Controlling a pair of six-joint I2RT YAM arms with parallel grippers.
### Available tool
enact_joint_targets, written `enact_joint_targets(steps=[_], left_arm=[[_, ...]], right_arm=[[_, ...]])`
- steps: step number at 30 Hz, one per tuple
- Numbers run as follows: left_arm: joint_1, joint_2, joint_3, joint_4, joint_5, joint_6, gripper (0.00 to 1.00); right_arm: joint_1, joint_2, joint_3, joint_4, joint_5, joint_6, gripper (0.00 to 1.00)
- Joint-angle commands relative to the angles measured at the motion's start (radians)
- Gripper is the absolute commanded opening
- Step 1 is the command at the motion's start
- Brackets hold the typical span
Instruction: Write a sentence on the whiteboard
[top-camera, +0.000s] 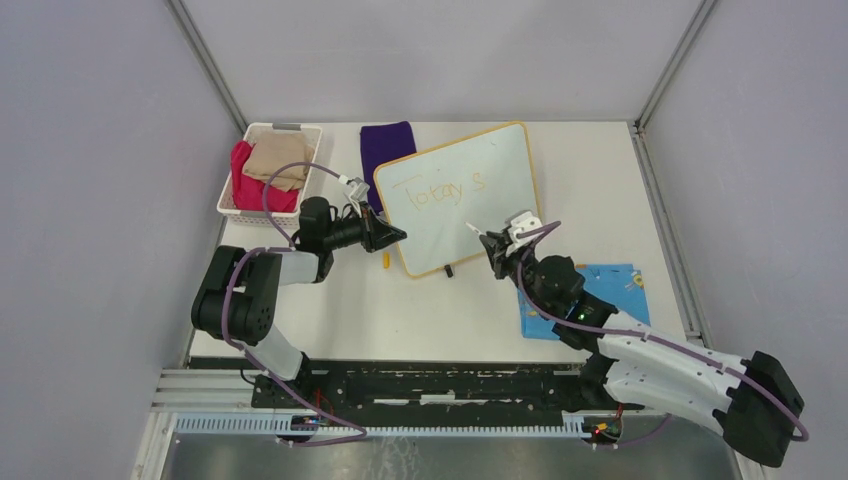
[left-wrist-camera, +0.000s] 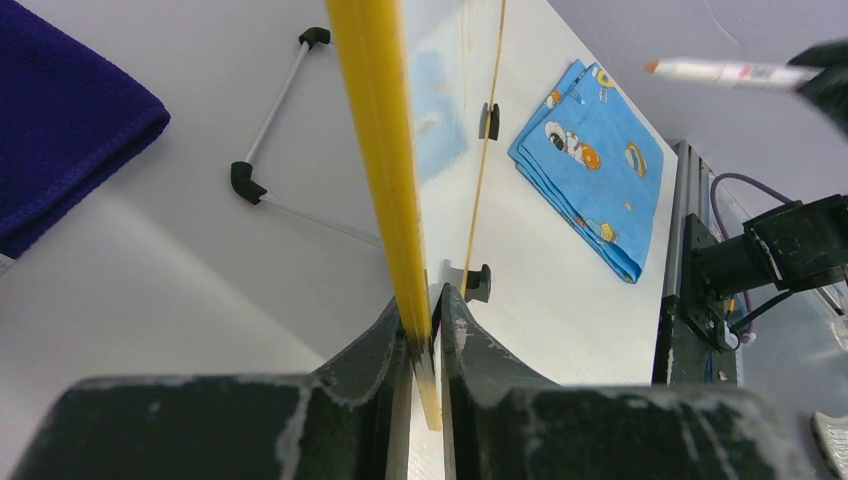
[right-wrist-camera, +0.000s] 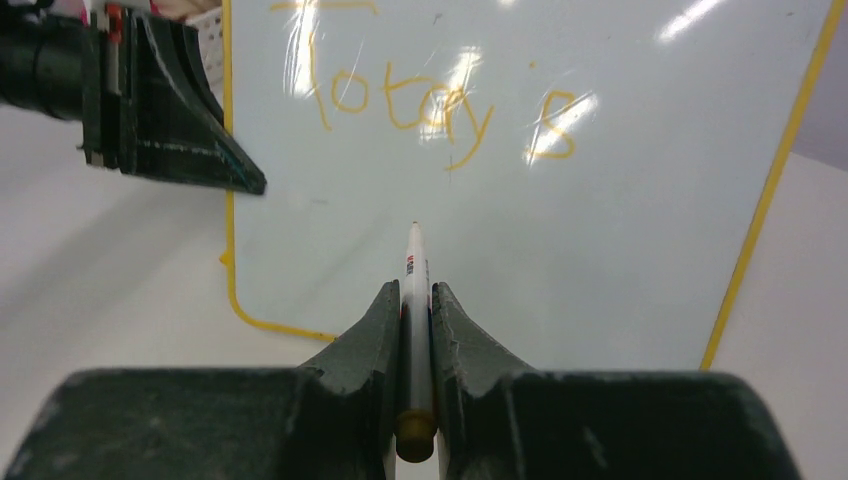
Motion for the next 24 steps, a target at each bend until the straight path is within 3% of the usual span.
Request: enact_joint_targets(steps=[1,16,24], left_arm=[[-0.005,0.035,0.0,-0.101,-0.093,0.118,0.02],[-0.005,0.038,0.001,-0.104,-0.093,0.119,0.02],[-0.005,0.038,0.003,-0.106,-0.093,0.121,0.02]], right_arm=[[0.078,0.036,-0.041,0.071,0.083,-0.084,0.0],[0.214,0.338,0.049,0.299,0.045,-0.165,0.0],[0.252,0.385,0.06,0.362,0.057,-0.195,0.0]])
